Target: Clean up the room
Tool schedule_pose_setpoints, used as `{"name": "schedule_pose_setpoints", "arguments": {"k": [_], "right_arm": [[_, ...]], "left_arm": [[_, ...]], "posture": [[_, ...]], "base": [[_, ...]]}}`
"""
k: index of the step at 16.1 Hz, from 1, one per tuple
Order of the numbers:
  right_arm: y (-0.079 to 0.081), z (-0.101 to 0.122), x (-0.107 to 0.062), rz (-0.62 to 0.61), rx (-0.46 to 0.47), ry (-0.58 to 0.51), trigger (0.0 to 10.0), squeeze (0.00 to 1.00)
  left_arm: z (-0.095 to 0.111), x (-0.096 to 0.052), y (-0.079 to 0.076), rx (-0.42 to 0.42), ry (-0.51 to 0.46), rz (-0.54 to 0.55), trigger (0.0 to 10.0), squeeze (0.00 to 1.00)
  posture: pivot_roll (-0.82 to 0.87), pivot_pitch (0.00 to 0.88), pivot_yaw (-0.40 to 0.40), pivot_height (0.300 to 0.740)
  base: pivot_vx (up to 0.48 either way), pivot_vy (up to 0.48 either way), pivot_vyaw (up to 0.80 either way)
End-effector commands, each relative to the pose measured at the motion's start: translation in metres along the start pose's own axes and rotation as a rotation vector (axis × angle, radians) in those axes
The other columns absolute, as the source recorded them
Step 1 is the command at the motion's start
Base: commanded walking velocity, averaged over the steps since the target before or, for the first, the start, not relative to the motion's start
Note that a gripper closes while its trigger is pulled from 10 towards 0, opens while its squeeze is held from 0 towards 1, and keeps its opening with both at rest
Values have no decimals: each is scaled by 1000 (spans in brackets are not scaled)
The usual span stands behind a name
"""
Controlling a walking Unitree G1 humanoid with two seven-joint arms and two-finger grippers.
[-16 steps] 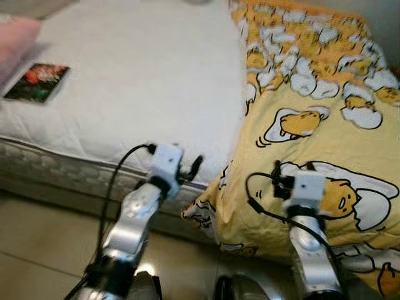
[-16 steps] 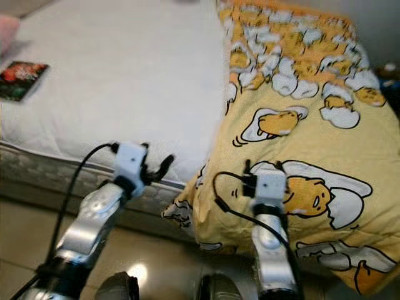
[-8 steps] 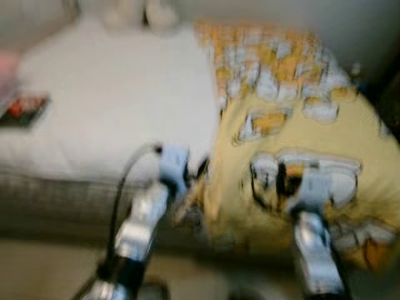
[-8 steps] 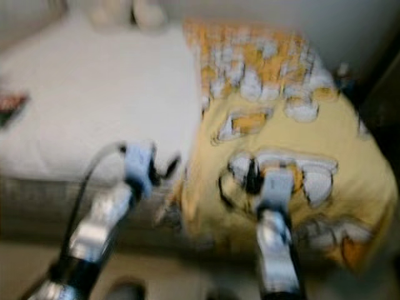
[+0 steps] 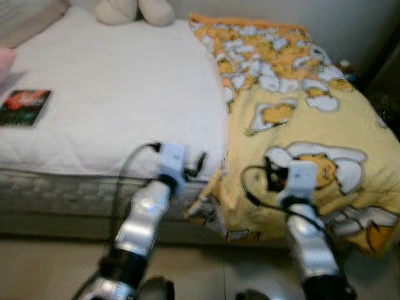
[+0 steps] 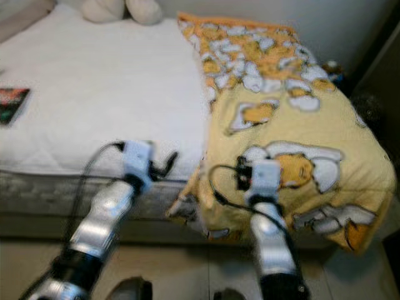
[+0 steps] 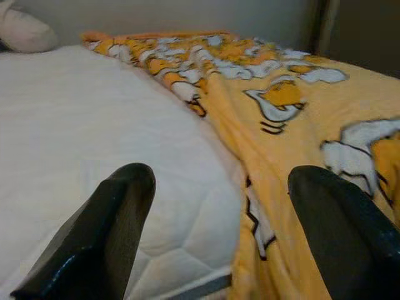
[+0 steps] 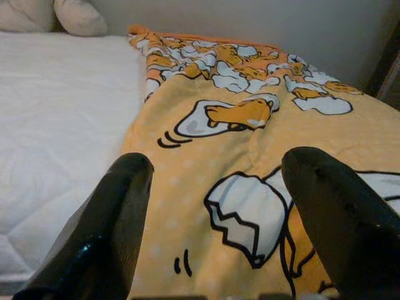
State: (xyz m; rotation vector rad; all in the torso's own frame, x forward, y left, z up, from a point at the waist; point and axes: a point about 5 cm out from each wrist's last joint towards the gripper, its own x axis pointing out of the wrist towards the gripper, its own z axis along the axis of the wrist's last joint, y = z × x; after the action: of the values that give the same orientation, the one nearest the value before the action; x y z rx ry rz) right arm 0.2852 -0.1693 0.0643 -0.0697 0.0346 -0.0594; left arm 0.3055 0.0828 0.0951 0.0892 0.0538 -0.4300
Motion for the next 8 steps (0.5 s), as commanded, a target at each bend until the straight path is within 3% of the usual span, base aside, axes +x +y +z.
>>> {"name": "schedule_pose_setpoints", "arguments": {"k": [1, 5, 7, 8], "right_arm": [[6, -2, 1, 19, 18, 19, 10000, 0], [19, -4, 4, 83, 32, 37, 10000, 0], [21, -5, 4, 99, 30, 41, 10000, 0], [22, -6, 5, 101, 30, 43, 10000, 0]], "left_arm": [[2, -1, 5, 36, -8, 14, 10000, 0], [2, -2, 3, 51, -6, 12, 10000, 0], [2, -2, 1, 105, 8, 3, 10000, 0], [1, -3, 2, 116, 13, 6, 10000, 0]], "posture": [[90, 0, -60, 699], [101, 0, -64, 699], [104, 0, -62, 699], [104, 2, -61, 699]], "base": [[0, 461, 0], [0, 432, 0], [0, 428, 0], [480, 0, 0]]}}
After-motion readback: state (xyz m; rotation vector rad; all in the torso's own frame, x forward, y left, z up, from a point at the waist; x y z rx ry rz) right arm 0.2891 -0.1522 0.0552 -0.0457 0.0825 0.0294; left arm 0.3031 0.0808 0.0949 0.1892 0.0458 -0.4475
